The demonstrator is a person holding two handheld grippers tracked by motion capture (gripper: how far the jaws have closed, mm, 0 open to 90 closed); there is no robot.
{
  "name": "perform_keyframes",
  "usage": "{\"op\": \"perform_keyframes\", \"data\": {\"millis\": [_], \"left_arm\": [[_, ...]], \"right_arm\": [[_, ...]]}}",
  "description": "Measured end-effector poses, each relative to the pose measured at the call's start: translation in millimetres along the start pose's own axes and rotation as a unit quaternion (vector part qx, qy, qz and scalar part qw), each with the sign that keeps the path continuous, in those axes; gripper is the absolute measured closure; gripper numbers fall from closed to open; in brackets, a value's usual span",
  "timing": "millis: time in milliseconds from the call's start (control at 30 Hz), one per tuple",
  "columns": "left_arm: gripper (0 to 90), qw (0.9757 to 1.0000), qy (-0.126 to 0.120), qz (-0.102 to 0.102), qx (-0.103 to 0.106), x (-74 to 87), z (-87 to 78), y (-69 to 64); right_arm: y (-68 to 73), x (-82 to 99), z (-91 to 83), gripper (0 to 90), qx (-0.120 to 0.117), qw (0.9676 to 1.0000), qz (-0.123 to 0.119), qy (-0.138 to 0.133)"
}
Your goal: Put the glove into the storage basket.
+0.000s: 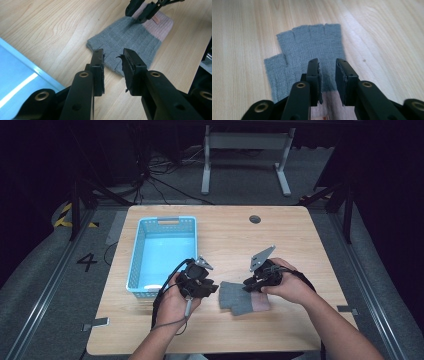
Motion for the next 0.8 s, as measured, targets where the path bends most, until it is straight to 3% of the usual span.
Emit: {"op": "perform_keyframes", "data": {"millis": [267,433,533,567,633,667,800], "left_arm": [[71.1,1.0,0.001,0.007,0.005,-3.0,4.0,-4.4],[66.5,0.9999,-0.003,0.014,0.008,-7.5,6.9,-7.2],[65.8,0.9998,-0.003,0.019,0.01,-8.9,7.7,-9.3],[65.8,0.9997,-0.004,0.022,0.012,-10.2,8.3,-11.3],[65.7,0.9996,-0.005,0.024,0.011,-11.0,8.4,-12.6],[65.5,0.9995,-0.005,0.027,0.013,-11.7,8.3,-14.0],[65.4,0.9994,-0.005,0.032,0.013,-13.6,8.9,-15.4]], "right_arm": [[-3.9,9.1,-19.8,71.7,0.025,0.9988,0.032,-0.026],[-5.8,20.6,-33.2,70.5,0.037,0.9956,0.071,-0.048],[-5.9,25.0,-38.7,70.1,0.045,0.9942,0.081,-0.056],[-6.2,30.5,-45.0,69.9,0.053,0.9919,0.096,-0.063],[-6.3,32.3,-47.3,69.6,0.055,0.9913,0.1,-0.065],[-7.4,38.4,-54.3,69.2,0.066,0.9889,0.114,-0.07],[-8.8,47.1,-66.3,68.1,0.081,0.9845,0.135,-0.078]]}}
Point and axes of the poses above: each handheld gripper's, and its own axes: z roughly forward along the jaws, x roughly out of its underside, y roughly to its left, the point moved 7 cm from there along z, roughly forward along the jaws, and after that the axes turned 5 degrees about y, right-handed, at the moved point
